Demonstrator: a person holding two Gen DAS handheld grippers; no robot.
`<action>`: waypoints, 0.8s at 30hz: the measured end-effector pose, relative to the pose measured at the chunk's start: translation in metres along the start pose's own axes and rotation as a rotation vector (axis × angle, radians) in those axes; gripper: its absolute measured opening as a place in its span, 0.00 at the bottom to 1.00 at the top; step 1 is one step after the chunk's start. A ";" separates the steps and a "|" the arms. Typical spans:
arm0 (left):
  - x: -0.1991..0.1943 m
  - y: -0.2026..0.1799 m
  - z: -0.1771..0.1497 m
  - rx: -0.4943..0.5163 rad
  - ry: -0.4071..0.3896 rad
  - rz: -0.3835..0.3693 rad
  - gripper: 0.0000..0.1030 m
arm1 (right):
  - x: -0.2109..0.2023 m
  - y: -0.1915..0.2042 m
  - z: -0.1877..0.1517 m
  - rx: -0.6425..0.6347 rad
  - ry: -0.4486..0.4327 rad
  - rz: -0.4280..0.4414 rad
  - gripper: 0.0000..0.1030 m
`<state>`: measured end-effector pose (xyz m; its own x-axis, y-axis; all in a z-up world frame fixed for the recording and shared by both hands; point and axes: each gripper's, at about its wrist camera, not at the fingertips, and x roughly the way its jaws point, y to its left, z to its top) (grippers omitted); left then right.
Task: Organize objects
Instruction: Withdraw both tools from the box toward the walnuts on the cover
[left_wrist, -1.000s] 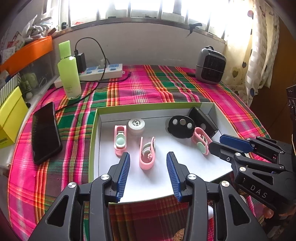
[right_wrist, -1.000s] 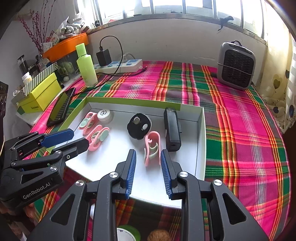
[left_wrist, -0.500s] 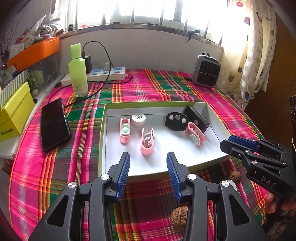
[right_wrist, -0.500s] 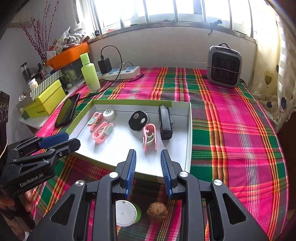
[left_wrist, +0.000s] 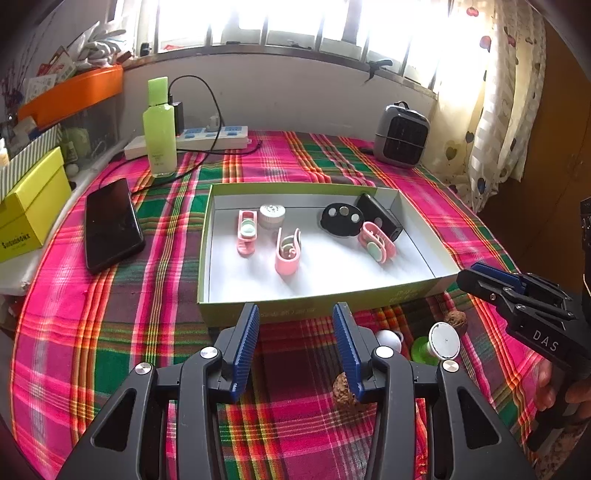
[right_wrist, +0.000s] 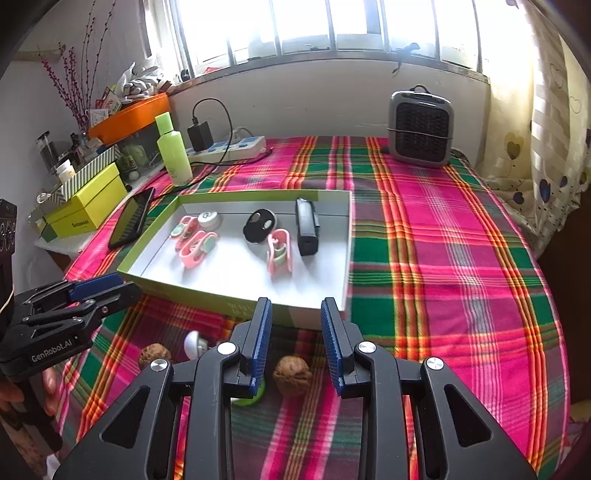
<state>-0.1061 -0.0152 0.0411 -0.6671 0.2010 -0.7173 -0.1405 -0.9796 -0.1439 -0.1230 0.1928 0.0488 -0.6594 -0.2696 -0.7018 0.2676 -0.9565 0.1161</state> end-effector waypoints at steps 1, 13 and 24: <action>-0.001 0.000 -0.002 -0.001 0.001 -0.006 0.41 | -0.001 -0.001 -0.002 -0.001 -0.002 -0.008 0.28; -0.005 -0.001 -0.026 0.014 0.035 -0.045 0.44 | -0.004 -0.015 -0.023 0.029 0.016 -0.009 0.28; -0.005 -0.008 -0.035 0.022 0.059 -0.084 0.45 | -0.002 -0.016 -0.030 0.031 0.020 0.048 0.29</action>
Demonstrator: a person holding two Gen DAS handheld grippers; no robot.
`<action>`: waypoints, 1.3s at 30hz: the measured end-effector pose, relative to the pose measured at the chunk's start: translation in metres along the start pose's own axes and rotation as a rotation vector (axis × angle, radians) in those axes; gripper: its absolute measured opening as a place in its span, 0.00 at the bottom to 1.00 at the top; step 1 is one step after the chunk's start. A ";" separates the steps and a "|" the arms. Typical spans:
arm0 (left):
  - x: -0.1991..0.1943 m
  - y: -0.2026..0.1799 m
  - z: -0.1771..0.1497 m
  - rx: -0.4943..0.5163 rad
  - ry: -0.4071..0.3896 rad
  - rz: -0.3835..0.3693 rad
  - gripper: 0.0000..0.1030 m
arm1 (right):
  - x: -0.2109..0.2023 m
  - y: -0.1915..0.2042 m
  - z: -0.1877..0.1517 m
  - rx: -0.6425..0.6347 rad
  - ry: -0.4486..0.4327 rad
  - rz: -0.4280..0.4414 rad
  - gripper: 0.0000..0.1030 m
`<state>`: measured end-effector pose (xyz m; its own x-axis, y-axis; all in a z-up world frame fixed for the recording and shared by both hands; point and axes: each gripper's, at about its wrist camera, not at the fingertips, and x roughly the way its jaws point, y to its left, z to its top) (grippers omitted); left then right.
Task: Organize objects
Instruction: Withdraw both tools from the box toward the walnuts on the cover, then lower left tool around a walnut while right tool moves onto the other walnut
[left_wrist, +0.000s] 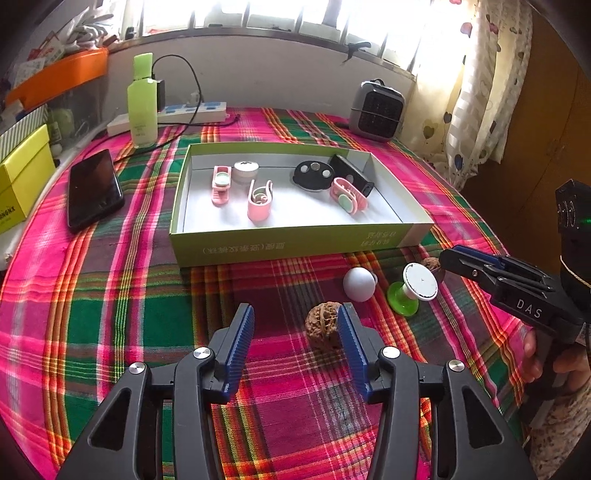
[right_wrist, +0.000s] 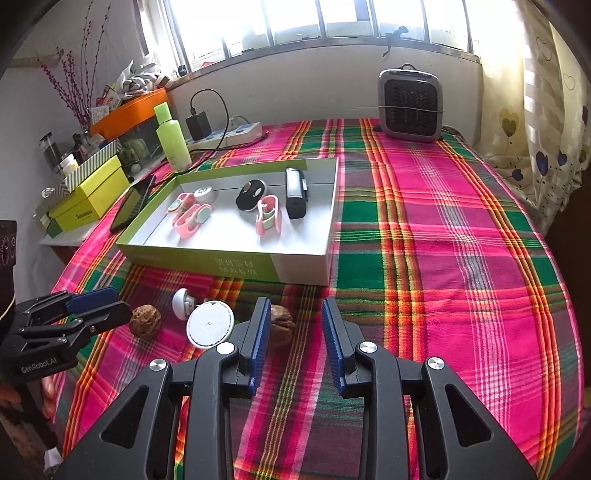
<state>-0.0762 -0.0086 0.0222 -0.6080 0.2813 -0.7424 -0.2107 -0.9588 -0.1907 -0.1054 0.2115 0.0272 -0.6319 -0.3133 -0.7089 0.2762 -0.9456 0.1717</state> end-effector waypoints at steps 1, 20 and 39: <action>0.000 0.000 0.000 -0.001 0.002 -0.001 0.45 | 0.000 0.000 0.000 0.001 0.001 0.006 0.29; 0.012 -0.007 -0.005 0.009 0.040 -0.020 0.48 | 0.014 0.004 -0.004 -0.027 0.050 0.009 0.38; 0.022 -0.010 -0.002 0.021 0.049 0.008 0.48 | 0.025 0.008 -0.005 -0.057 0.089 -0.010 0.38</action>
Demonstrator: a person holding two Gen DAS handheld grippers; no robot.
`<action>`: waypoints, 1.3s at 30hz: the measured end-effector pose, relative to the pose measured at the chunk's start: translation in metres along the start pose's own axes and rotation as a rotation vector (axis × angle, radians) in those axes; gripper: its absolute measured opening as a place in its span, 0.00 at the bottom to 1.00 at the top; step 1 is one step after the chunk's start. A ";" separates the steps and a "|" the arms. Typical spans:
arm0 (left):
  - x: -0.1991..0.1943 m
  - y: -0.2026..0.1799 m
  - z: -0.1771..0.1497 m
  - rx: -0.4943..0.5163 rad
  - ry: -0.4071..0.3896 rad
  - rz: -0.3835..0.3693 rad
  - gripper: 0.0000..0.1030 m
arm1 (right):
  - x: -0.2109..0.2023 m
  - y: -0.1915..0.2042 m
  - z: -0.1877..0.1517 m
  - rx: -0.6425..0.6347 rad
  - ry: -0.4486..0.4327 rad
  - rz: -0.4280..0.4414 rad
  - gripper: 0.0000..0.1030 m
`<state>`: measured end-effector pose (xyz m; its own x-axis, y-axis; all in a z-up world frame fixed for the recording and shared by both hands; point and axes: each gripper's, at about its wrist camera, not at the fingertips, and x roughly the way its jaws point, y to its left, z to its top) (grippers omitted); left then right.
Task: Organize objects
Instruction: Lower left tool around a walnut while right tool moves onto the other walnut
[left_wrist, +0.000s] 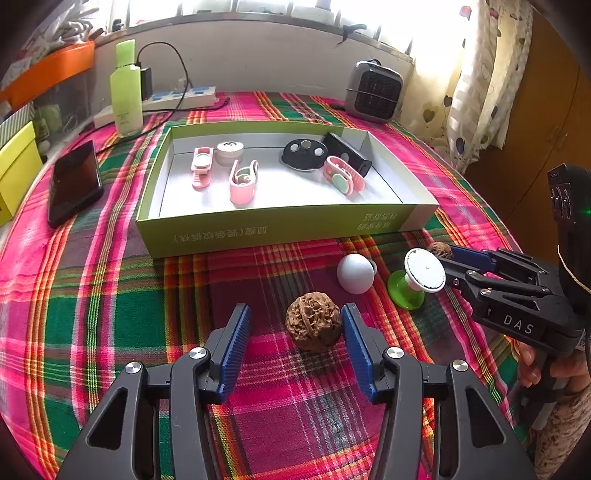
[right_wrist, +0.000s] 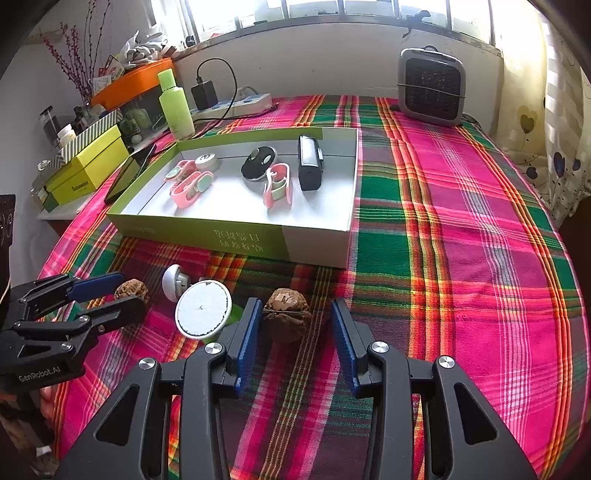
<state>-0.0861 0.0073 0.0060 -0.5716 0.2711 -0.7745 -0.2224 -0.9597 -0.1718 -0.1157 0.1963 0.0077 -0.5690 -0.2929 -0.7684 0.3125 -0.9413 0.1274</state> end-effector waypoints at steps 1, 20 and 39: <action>0.000 0.000 0.000 0.000 -0.001 0.002 0.48 | 0.000 0.000 0.000 -0.002 0.001 -0.001 0.38; 0.003 0.001 0.002 -0.003 -0.014 0.042 0.33 | 0.001 -0.001 0.001 -0.008 -0.002 -0.020 0.38; -0.001 0.003 0.003 -0.011 -0.025 0.042 0.27 | -0.001 0.002 0.001 -0.025 -0.010 -0.028 0.26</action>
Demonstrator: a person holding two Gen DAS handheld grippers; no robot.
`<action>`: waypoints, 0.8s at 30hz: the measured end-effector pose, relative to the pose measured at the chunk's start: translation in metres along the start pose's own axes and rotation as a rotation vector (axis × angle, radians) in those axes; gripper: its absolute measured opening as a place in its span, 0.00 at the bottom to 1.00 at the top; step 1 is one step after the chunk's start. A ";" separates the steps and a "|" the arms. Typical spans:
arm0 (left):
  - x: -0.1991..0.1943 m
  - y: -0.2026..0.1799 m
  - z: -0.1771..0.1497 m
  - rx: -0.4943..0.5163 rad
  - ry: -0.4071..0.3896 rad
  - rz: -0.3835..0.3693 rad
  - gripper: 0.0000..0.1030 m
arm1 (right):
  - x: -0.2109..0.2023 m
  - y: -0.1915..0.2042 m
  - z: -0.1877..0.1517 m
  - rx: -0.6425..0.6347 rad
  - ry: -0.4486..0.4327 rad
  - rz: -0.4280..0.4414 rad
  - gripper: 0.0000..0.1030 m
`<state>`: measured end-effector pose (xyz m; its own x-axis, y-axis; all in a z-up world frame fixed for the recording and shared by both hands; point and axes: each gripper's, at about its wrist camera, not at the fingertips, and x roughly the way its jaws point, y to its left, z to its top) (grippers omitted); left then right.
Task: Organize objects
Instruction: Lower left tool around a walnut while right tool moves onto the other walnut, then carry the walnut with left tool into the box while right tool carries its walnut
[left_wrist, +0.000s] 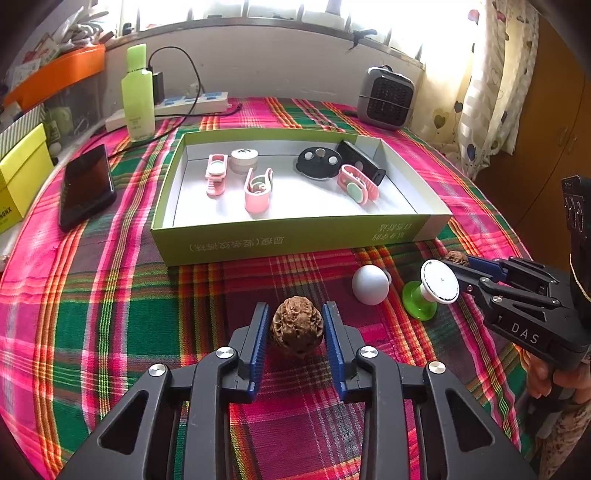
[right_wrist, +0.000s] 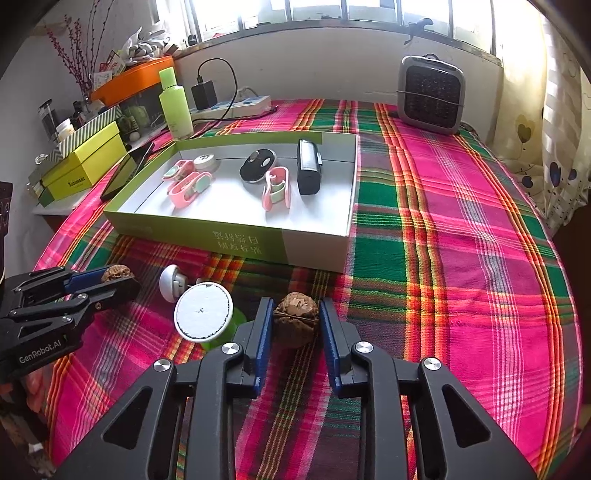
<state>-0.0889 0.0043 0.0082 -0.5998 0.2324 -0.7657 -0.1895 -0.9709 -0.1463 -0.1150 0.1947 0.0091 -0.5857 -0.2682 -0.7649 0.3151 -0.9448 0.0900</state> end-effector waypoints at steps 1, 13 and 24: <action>-0.001 0.000 0.000 -0.001 -0.002 0.000 0.27 | 0.000 0.000 0.000 -0.001 0.000 0.000 0.26; -0.003 0.001 0.002 -0.001 -0.010 0.001 0.27 | -0.004 0.001 0.003 0.004 -0.013 0.002 0.26; -0.010 0.003 0.008 -0.003 -0.033 0.005 0.27 | -0.013 0.005 0.008 0.000 -0.042 0.011 0.25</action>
<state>-0.0892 -0.0003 0.0207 -0.6256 0.2295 -0.7456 -0.1845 -0.9722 -0.1444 -0.1120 0.1921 0.0249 -0.6132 -0.2860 -0.7363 0.3214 -0.9418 0.0983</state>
